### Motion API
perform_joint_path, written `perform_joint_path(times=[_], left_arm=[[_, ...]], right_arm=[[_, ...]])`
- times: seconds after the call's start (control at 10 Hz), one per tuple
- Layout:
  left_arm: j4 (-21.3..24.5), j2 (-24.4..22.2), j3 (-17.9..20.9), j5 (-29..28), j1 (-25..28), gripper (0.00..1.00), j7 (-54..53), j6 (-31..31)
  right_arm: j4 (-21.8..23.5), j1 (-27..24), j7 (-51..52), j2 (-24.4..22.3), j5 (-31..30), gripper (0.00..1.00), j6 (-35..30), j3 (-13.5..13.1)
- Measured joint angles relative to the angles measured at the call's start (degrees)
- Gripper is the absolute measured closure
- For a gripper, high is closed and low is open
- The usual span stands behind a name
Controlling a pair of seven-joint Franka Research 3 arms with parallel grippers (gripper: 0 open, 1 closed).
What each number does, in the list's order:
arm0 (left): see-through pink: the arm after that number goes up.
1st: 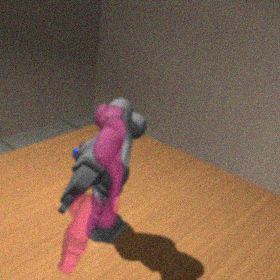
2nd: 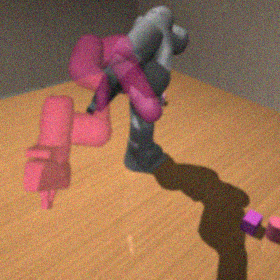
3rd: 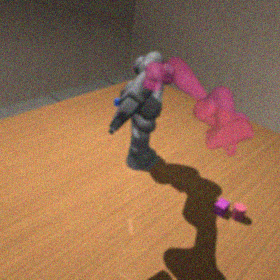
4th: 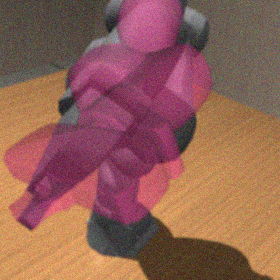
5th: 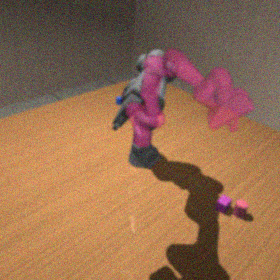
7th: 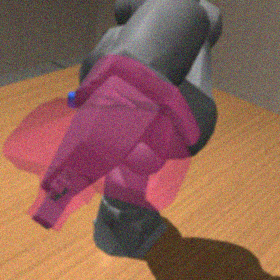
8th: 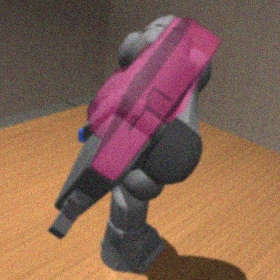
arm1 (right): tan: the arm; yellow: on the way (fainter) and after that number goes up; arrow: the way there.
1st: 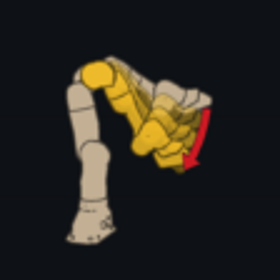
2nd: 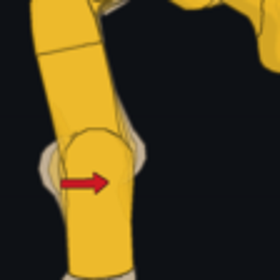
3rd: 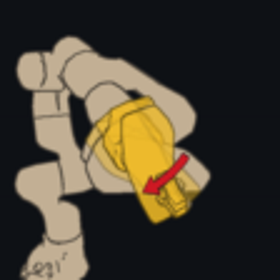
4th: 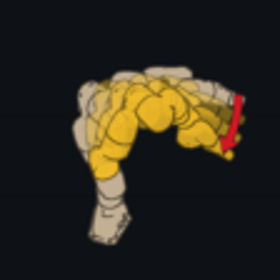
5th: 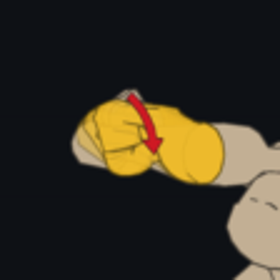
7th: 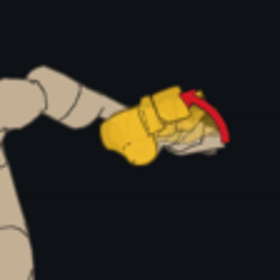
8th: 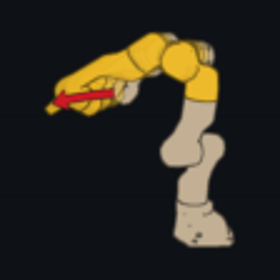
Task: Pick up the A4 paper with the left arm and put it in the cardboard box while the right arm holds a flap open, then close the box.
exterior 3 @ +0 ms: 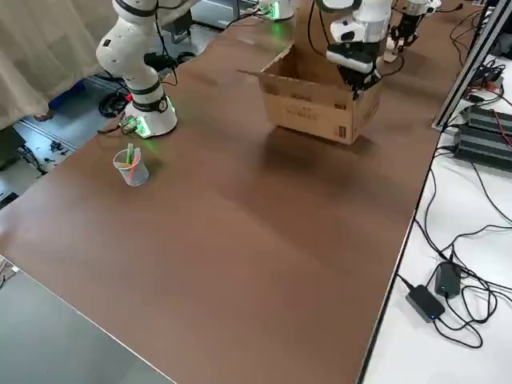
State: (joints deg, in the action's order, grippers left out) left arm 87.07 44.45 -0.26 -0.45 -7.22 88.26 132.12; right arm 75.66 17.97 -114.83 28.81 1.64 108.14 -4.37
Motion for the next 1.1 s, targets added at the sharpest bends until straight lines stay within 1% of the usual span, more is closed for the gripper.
perform_joint_path(times=[0.2,0.5,0.7,0.9,1.1], left_arm=[[-0.12,-3.46,0.35,0.00,0.29,0.68,-0.74,-2.20],[-0.33,-9.33,0.70,0.00,1.65,0.68,-5.30,-7.70],[-1.41,-12.51,0.72,0.00,2.65,0.68,-9.43,-11.60],[-2.20,-14.68,0.74,0.00,3.02,0.68,-12.91,-13.24],[-2.63,-16.64,0.75,0.00,3.12,0.68,-15.43,-15.38]], right_arm=[[-0.77,3.67,-5.52,0.03,-0.02,0.96,0.38,-0.03],[-0.92,6.59,-12.16,0.80,-0.02,0.96,2.97,-0.05],[-0.98,8.59,-13.83,1.86,-0.06,0.96,4.55,-0.07],[-1.00,10.14,-14.16,2.54,-0.08,0.96,4.98,-0.08],[-1.01,11.76,-14.19,3.66,-0.23,0.96,6.88,-0.10]])
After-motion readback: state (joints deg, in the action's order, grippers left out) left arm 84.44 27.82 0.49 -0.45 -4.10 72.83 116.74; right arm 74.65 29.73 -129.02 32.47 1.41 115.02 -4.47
